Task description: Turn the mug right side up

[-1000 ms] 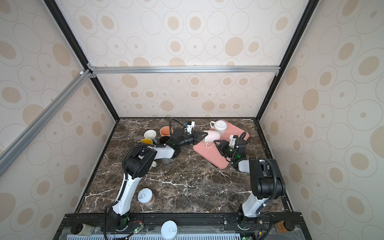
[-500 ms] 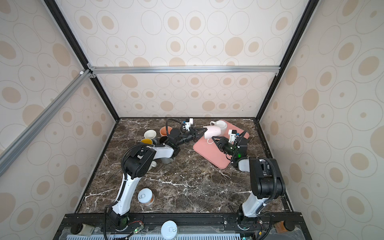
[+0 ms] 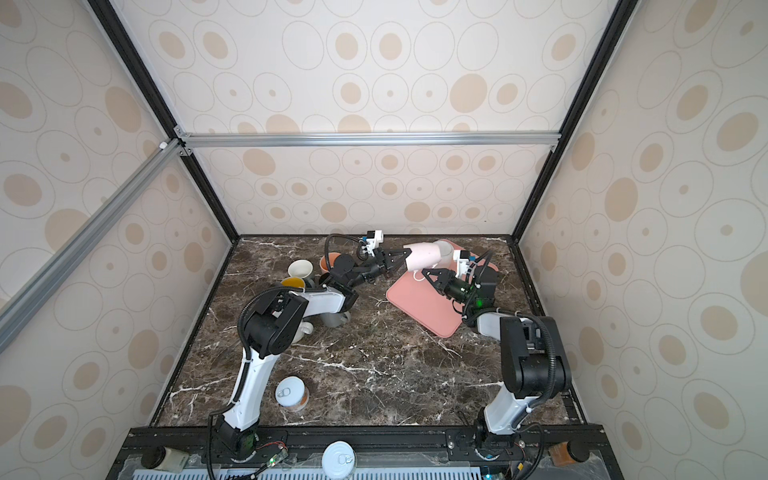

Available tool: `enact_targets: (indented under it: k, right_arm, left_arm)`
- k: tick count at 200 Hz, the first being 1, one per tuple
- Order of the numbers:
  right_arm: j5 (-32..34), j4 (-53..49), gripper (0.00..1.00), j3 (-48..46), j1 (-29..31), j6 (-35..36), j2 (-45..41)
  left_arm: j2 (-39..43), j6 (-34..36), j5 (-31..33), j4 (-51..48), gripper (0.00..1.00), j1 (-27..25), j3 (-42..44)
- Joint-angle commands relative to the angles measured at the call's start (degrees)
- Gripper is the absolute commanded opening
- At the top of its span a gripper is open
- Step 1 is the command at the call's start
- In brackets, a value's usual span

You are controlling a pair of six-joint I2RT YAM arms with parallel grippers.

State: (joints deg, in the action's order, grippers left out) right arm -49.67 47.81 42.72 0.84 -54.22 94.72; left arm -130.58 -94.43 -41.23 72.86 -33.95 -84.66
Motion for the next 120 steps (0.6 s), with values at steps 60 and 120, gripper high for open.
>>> enact_targets:
  k: [60,120]
  right_arm:
    - [-2.1,-1.1,0.06,2.0,0.1,4.1,-6.2]
    - [4.6,-2.8,0.0,-0.4,0.1,3.3,-9.3]
  left_arm:
    - [2.4,-3.9,-3.7,7.3,0.0,0.1,-2.0]
    - [2.3,-2.8,-4.3,6.8,0.13,0.3,-1.5]
